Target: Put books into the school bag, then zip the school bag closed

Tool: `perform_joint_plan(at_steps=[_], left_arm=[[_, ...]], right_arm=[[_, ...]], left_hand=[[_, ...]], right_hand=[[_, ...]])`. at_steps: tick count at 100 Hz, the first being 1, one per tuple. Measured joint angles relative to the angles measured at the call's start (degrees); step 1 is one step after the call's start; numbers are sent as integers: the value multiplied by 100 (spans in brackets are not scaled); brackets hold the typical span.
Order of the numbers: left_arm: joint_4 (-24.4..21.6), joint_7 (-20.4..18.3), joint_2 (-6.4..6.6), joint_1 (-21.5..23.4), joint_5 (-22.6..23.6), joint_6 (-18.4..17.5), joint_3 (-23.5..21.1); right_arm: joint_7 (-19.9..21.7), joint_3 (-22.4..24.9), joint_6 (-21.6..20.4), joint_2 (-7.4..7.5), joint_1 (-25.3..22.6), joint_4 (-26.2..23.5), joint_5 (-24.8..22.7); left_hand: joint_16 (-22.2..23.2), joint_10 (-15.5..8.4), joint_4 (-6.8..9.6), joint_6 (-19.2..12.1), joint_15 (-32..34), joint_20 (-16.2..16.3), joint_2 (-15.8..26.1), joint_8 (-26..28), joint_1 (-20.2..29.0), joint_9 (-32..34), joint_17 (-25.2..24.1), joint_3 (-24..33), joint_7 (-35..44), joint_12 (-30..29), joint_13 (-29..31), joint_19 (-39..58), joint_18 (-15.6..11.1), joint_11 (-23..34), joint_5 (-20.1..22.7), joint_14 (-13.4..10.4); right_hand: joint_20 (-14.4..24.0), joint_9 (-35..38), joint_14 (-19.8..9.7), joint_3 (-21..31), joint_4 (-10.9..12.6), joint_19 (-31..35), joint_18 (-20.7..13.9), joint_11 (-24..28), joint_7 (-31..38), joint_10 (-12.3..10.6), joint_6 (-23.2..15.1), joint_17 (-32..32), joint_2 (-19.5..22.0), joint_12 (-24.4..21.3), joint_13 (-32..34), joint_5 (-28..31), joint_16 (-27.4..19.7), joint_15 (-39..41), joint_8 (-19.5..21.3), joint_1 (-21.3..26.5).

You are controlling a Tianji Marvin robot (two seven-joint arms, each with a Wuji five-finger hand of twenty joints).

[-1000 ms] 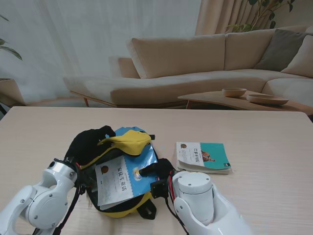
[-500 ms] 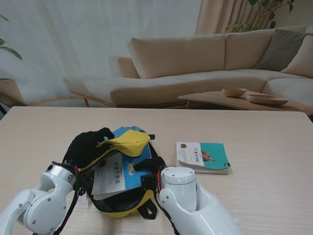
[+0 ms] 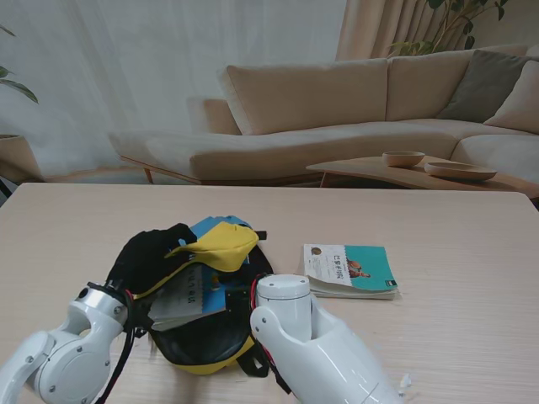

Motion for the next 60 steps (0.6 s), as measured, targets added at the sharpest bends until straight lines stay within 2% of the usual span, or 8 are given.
perform_joint_plan(at_steps=[30,35,45,60], left_arm=[[-40,-43,2,65,-23,-95,-57],[-40,-53,3,65,-25,-101,-59],[-40,-73,5,64,-20,-105,-59],[-42,-82,6,66,2,-112,-66]], right_arm=[[-326,-113,-4,-199,286,353,108],[-394,-145,-33,-228,340,424,171],[-473,-162,-81,-265,418,505,337],[-491,-151,-79,-293,483,561,339]], left_hand=[[0,3,0,0,-43,0,3,69,65,-4,-33,-122,2,0,0,0,0,-3,0,4],[0,3,0,0,-44,0,3,78,65,-4,-33,-122,2,0,-1,0,0,-3,0,6],[1,4,0,0,-45,0,3,94,65,-4,-34,-123,3,0,-1,0,0,-4,0,12],[1,4,0,0,-46,0,3,119,66,-4,-35,-124,3,0,-1,0,0,-4,-1,13]], right_hand=[[-7,0,1,0,-2,0,0,1,1,0,10,0,27,-1,0,-1,-18,0,-2,0],[-10,0,1,0,-63,0,0,2,1,0,10,0,44,-37,0,-3,-30,-10,-7,0],[-12,0,1,0,-63,0,0,6,1,0,11,0,50,-41,0,-5,-75,-12,-11,0],[-12,0,1,0,-63,0,0,12,1,0,14,0,52,-43,1,-6,-75,-12,-12,0]])
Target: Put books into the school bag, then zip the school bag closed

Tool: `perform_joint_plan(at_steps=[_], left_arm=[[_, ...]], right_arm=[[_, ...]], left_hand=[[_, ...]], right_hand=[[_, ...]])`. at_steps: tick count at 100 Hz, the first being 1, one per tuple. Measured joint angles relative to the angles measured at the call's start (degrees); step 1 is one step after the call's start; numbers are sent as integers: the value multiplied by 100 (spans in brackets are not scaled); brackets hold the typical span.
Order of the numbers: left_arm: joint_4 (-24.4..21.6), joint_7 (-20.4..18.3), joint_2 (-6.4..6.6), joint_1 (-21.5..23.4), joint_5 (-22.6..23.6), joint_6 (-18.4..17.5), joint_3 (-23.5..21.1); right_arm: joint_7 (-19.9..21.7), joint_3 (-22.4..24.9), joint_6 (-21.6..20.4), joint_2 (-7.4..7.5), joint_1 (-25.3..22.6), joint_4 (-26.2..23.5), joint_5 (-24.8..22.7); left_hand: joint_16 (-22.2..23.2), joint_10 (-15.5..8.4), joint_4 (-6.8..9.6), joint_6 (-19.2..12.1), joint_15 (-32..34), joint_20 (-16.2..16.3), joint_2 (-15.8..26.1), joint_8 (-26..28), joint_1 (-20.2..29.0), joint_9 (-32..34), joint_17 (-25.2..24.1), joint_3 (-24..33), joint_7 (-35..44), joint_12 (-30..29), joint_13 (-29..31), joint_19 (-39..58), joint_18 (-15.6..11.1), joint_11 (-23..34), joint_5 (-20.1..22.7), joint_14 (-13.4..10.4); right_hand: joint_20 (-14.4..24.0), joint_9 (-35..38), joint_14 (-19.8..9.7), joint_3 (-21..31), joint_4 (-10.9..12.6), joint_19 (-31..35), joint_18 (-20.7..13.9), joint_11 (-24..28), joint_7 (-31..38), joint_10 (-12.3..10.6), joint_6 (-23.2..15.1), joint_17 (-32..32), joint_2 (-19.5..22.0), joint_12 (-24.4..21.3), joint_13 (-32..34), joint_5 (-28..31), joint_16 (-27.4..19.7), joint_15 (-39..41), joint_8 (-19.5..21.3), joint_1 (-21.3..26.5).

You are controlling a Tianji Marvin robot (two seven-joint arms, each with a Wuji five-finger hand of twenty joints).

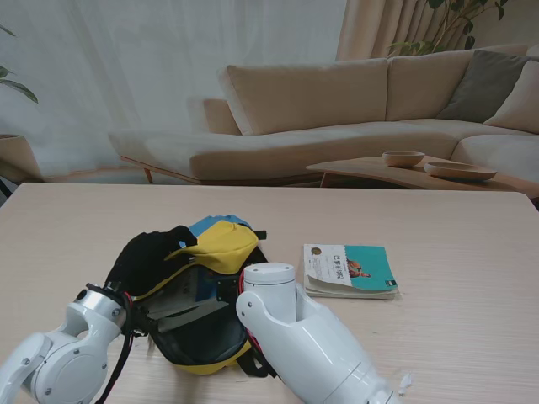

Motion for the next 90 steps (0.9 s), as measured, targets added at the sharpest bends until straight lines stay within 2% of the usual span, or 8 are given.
perform_joint_plan(at_steps=[11,35,82,90], left_arm=[[0,-13,1,-3,-4,-3,0],[10,-29,5,-20,-17,-49,4],[8,-22,7,-7,-14,-32,23],[8,-34,8,-10,-21,-53,23]], right_arm=[[-60,0,-14,-17,43,51,8],[-161,-126,-167,-101,120,260,-115],[-269,-395,-392,-454,459,1149,-469],[-240,-411,-400,-508,514,1285,-715]], left_hand=[[1,0,0,0,0,0,0,4,0,0,0,-1,1,0,0,0,0,-1,0,1],[3,1,0,0,0,0,0,7,12,0,0,-2,1,0,0,0,0,-1,-1,2],[4,7,0,0,-1,0,1,12,78,-1,0,-118,1,1,0,0,0,-1,-1,4],[5,7,0,0,-1,0,1,17,78,-1,0,-120,1,2,0,0,0,-1,-1,4]], right_hand=[[0,-15,0,0,0,0,0,58,0,1,2,0,18,-32,0,-4,-7,-5,0,0],[0,-167,-28,-10,-10,-73,-23,50,24,2,4,-208,127,-165,1,-85,-155,-532,-77,0],[-60,-229,-35,-14,-10,-204,-30,-69,24,2,4,-292,197,-229,1,-85,-171,-717,-143,0],[-52,-377,-44,-28,-11,-243,-27,-180,187,2,-21,-421,275,-248,-1,-266,-183,-887,-273,0]])
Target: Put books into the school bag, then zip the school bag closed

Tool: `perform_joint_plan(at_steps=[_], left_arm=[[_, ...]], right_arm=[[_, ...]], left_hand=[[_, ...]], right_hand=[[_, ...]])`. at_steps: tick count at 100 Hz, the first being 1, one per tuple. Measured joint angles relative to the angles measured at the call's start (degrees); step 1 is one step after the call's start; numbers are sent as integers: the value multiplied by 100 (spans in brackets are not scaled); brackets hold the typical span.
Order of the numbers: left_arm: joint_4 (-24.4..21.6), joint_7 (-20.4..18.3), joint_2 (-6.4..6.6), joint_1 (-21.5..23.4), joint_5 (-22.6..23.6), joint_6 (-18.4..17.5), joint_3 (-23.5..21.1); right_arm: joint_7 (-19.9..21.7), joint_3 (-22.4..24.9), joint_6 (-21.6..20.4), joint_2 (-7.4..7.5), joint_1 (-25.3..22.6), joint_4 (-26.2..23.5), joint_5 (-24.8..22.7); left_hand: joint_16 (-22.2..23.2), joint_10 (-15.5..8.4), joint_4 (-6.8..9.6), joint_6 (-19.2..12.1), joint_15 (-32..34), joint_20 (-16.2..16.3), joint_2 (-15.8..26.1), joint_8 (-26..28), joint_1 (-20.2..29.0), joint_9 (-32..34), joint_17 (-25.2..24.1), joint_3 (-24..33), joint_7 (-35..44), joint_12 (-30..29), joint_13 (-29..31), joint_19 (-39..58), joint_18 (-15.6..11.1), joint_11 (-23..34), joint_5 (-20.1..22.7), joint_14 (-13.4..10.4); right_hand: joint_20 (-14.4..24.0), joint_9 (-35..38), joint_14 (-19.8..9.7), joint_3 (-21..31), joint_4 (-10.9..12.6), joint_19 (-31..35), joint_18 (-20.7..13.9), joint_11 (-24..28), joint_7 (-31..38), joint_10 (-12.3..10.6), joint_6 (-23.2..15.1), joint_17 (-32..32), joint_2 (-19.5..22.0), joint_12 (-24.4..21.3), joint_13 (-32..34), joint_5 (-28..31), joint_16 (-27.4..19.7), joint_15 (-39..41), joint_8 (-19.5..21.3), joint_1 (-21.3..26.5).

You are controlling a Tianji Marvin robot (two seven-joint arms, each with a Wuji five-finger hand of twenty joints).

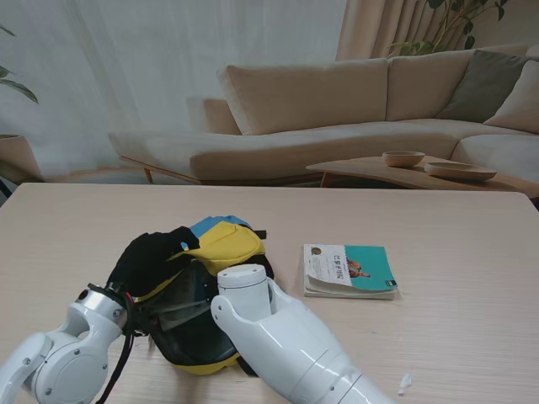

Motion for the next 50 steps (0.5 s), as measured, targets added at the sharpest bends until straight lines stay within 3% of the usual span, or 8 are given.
perform_joint_plan(at_steps=[10,14,22,28,30,35,50], left_arm=[[4,-9,1,-4,-19,-18,-1],[5,-9,1,-6,-27,-19,-1],[6,-9,1,-8,-29,-18,1],[7,-10,2,-9,-30,-18,5],[7,-10,2,-10,-30,-17,8],[7,-12,2,-12,-30,-17,11],[7,-16,3,-12,-30,-17,13]], right_arm=[[220,5,37,-19,18,63,-426],[309,13,70,-15,21,63,-487],[486,17,174,5,24,57,-660],[555,17,243,20,19,42,-843],[561,18,255,27,16,32,-883],[579,30,286,46,-1,-15,-945],[697,104,456,119,-84,-228,-1166]], left_hand=[[0,1,0,0,0,0,0,2,0,0,0,0,0,0,0,0,0,0,0,1],[1,1,0,0,0,0,0,2,0,0,0,0,0,0,0,0,0,0,0,1],[1,2,0,0,0,0,0,2,0,0,0,0,0,0,0,0,0,0,0,1],[1,2,0,0,0,0,0,3,0,0,0,-1,0,0,0,0,0,0,0,1],[1,2,0,0,0,0,0,3,0,0,0,-1,0,0,0,0,0,0,0,2],[1,2,0,0,0,0,0,3,0,0,0,-2,0,0,0,0,0,0,0,3],[2,2,0,0,0,0,0,3,1,0,0,-4,1,0,0,0,0,0,0,3]], right_hand=[[57,-518,-28,-6,0,-145,-38,-117,193,3,-75,-330,55,70,-258,-375,-128,-351,-352,-26],[67,-739,-35,25,91,-285,-53,-117,-86,4,-110,-425,12,134,-489,-461,-152,-503,-369,-253],[114,-1125,-56,81,125,-434,-143,-116,-1008,29,-83,-619,100,221,-757,-459,-153,-766,-114,-675],[186,-1352,-55,75,499,-498,-171,-116,-1596,92,17,-695,158,251,-902,-464,-153,-840,298,-856],[195,-1426,-46,74,498,-543,-174,-116,-1681,123,71,-706,158,252,-905,-547,-153,-888,364,-870],[201,-1584,-23,68,617,-557,-182,-117,-1962,162,164,-755,149,261,-909,-690,-152,-1016,405,-921],[200,-1958,16,58,634,-782,-184,-190,-2437,346,427,-846,11,262,-1215,-1070,-212,-1232,382,-1102]])
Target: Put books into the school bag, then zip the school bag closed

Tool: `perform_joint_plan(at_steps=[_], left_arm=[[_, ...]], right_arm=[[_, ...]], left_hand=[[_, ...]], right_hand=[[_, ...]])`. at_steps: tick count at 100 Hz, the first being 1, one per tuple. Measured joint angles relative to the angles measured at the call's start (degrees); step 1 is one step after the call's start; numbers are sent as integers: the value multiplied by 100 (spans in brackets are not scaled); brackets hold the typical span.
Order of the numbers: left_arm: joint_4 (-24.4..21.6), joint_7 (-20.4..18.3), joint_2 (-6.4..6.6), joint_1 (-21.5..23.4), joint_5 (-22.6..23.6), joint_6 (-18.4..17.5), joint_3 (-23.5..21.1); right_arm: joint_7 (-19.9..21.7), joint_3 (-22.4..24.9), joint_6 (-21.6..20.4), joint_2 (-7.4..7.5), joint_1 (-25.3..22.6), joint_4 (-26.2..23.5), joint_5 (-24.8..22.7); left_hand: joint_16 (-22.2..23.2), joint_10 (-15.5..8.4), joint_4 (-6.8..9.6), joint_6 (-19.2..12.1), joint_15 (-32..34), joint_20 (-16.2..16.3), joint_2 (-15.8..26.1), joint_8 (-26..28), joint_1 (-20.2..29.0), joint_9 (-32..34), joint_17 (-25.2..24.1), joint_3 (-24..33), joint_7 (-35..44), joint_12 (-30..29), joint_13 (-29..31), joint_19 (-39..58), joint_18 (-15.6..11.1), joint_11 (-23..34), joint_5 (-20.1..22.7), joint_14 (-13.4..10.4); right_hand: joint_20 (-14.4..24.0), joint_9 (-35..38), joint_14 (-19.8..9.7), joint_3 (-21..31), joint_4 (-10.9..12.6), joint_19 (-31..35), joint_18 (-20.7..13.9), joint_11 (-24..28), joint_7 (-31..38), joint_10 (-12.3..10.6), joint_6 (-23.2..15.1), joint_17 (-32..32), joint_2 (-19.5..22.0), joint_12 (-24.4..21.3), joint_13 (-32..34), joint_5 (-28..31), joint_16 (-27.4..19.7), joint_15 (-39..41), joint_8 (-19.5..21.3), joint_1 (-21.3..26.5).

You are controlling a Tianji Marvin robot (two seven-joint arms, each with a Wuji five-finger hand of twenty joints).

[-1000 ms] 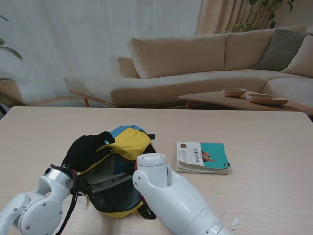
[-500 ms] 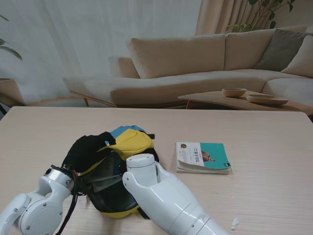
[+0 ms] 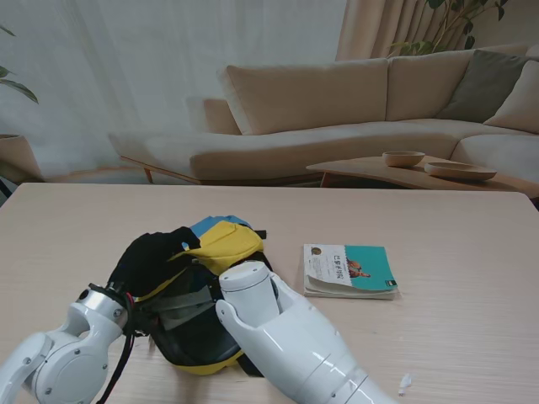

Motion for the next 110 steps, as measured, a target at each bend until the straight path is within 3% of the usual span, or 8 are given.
perform_joint_plan(at_steps=[27,47,63,86,100,110], left_arm=[[-1,4,0,1,0,-8,-1],[29,4,0,-53,-19,-35,13],[89,-7,1,-125,-53,-21,37],[168,-58,3,-233,-94,11,64],[198,-108,7,-283,-114,48,77],[233,-140,12,-318,-140,85,97]], right_arm=[[279,171,226,177,-180,-449,-400],[525,290,245,389,-380,-903,-652],[681,410,206,608,-640,-1370,-749],[934,614,97,858,-1034,-1924,-801],[1253,788,-171,1104,-1389,-2407,-743],[1571,934,-326,1312,-1652,-2754,-712]], left_hand=[[2,0,0,0,0,0,0,0,4,0,0,-47,0,0,0,0,0,0,0,2],[6,0,0,0,-1,0,0,0,4,0,0,-53,0,0,0,0,0,0,0,3],[8,0,0,0,-1,0,1,5,4,0,0,-58,0,0,0,0,0,0,0,3],[10,-5,0,0,-1,0,1,75,4,0,0,-63,2,0,0,0,0,0,0,4],[11,-5,0,0,-1,0,10,88,4,0,0,-123,15,0,0,0,0,0,-1,4],[11,-6,0,0,-1,0,11,88,4,0,0,-123,15,2,0,0,0,0,-1,5]], right_hand=[[-229,-941,54,-2,27,-930,-10,-188,-378,145,261,-669,-56,0,-633,-664,-158,-755,-515,-105],[-735,-1813,8,-65,15,-2193,-153,-360,-461,189,351,-1422,9,-39,-1255,-1250,-521,-1755,-1088,-105],[-1251,-2140,23,-66,16,-3024,-231,-423,-413,190,344,-1632,253,-65,-1813,-1396,-906,-2518,-1286,-105],[-1468,-2394,84,-66,71,-3719,-442,-420,-499,192,345,-1618,598,-65,-1940,-1396,-963,-2553,-1417,-105],[-1469,-2227,84,-61,73,-3728,-430,-420,-437,192,345,-1504,601,-65,-1933,-1397,-963,-2516,-1417,-103],[-1469,-1892,69,-51,75,-3484,-357,-420,-58,192,340,-1505,601,-66,-1926,-1345,-716,-1976,-1331,-103]])
